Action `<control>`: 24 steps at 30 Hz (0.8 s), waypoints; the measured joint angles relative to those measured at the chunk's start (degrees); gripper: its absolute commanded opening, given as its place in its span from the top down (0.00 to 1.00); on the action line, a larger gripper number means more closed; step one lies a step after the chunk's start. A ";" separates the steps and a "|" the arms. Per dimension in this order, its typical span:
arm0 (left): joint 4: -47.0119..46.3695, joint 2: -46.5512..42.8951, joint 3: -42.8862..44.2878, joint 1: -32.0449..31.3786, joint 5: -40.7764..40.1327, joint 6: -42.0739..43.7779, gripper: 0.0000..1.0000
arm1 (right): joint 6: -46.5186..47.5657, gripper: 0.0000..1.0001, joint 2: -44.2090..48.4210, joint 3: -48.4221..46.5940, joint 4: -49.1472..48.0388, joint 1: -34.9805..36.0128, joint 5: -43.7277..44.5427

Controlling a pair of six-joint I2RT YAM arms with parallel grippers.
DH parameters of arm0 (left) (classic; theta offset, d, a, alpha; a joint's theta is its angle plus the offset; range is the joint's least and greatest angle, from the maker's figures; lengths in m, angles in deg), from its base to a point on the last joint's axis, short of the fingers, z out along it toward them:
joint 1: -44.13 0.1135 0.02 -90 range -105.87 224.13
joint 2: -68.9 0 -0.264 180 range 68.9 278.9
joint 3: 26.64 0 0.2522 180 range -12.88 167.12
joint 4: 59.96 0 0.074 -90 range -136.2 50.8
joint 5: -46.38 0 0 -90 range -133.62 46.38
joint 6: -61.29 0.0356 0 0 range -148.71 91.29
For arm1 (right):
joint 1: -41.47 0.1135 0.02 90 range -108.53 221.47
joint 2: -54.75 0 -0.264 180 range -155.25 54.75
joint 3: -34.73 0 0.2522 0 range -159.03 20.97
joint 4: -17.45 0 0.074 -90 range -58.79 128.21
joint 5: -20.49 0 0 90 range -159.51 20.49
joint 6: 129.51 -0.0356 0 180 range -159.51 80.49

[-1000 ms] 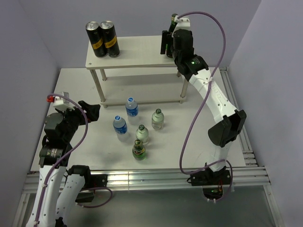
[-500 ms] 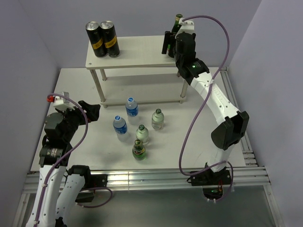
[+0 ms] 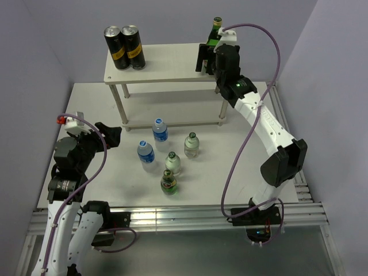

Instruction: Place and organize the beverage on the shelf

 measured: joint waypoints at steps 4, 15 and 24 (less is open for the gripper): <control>0.00 0.00 0.00 0.00 -0.28 0.00 0.01 | -0.02 0.00 2.97 2.25 -0.02 0.00 -1.70; 0.00 -0.11 0.00 0.33 -0.42 0.00 0.01 | -1.73 0.00 11.87 7.54 0.37 0.35 -5.07; 0.00 -0.11 0.00 0.96 -0.37 0.00 0.01 | -5.11 0.00 36.15 32.17 0.85 12.68 2.58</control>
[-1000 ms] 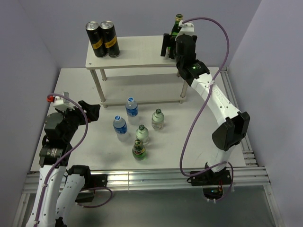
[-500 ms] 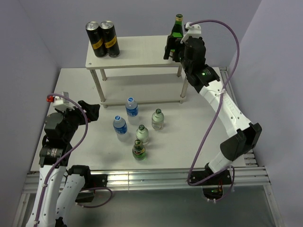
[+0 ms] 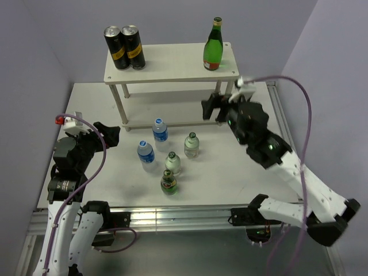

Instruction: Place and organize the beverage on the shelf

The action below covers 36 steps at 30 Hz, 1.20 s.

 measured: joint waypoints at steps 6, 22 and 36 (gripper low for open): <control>0.00 0.02 0.00 0.20 0.02 0.00 0.01 | -6.60 0.00 19.26 17.75 0.48 12.02 2.89; -0.04 -0.20 0.00 0.37 0.02 -0.02 0.01 | -19.34 0.00 4.02 36.26 -2.58 19.61 4.72; -0.07 -1.46 0.00 0.37 0.04 -0.02 0.01 | -21.05 0.00 -9.31 36.13 -11.08 16.11 6.67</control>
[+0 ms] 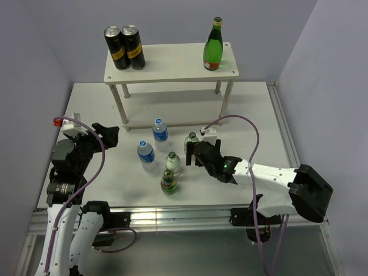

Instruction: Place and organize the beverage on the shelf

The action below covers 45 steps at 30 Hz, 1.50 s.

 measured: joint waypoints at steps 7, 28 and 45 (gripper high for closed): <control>0.00 -0.07 0.00 0.00 0.20 0.02 0.01 | -1.33 0.00 -6.05 -0.22 -5.40 -0.13 3.87; -0.02 0.33 -0.02 0.02 1.68 0.02 0.01 | 1.70 0.00 -26.01 -1.07 -31.32 -1.57 12.04; -0.04 1.20 -0.02 -0.35 1.70 0.04 0.01 | 6.32 1.00 -30.14 -1.05 -38.47 -2.36 16.17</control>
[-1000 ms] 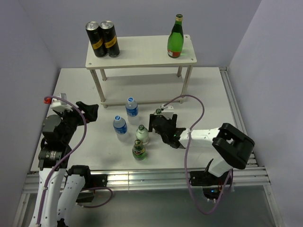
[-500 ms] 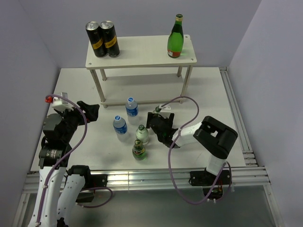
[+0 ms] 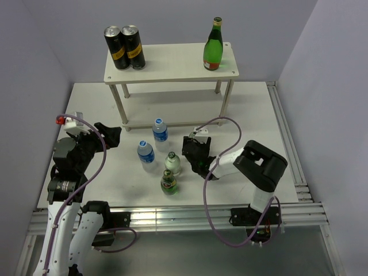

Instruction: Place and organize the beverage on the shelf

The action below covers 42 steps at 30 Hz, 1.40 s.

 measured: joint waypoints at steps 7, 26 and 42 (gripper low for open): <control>0.02 0.00 0.00 -0.02 -0.02 -0.02 0.01 | 1.05 1.00 14.86 2.60 11.52 2.16 2.14; 0.04 -0.13 0.00 -0.04 -0.20 0.00 0.01 | 24.55 1.00 28.79 -34.60 29.16 4.59 1.11; 0.04 -0.48 0.00 -0.04 -0.17 0.00 0.01 | 28.65 1.00 8.83 -59.01 38.38 -7.48 -6.27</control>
